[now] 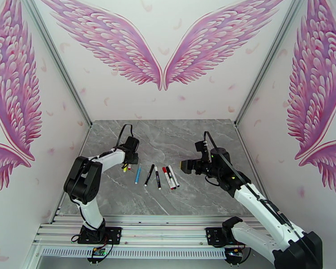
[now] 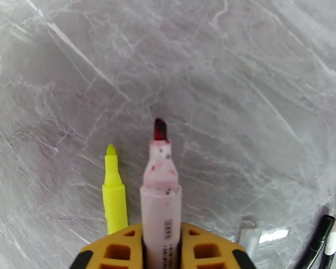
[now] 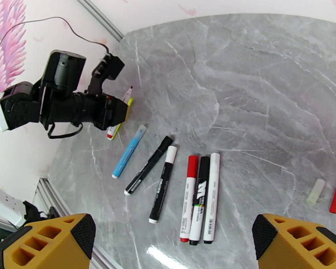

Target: Open the pen caps

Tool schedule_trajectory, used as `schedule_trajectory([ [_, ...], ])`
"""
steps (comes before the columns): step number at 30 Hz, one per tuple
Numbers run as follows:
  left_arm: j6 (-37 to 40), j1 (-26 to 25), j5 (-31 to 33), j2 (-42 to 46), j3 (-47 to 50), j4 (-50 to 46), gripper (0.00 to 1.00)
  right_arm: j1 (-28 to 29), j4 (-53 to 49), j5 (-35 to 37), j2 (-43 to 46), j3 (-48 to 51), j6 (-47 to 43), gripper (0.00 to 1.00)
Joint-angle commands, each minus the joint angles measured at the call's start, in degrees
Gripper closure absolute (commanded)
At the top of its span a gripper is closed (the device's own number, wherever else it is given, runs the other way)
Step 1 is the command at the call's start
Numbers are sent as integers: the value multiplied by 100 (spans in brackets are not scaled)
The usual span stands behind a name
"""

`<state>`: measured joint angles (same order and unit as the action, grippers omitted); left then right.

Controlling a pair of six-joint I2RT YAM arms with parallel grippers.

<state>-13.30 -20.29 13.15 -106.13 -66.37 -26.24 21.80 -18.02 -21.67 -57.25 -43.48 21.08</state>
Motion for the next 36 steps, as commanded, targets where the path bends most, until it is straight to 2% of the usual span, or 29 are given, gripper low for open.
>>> schedule_trajectory([
  [1,-31,12,168,-135,-236,-144,93,70,214,-57,32,147,141,1],
  [13,-147,-27,311,-365,-315,-213,86,175,361,77,-119,187,274,1],
  [22,-191,-88,388,-264,-332,-308,70,219,282,108,-93,174,239,1],
  [30,-342,-190,380,95,-270,-486,69,279,222,119,-8,177,212,1],
  [36,-562,-379,-113,743,17,-732,69,342,178,159,86,269,179,1],
])
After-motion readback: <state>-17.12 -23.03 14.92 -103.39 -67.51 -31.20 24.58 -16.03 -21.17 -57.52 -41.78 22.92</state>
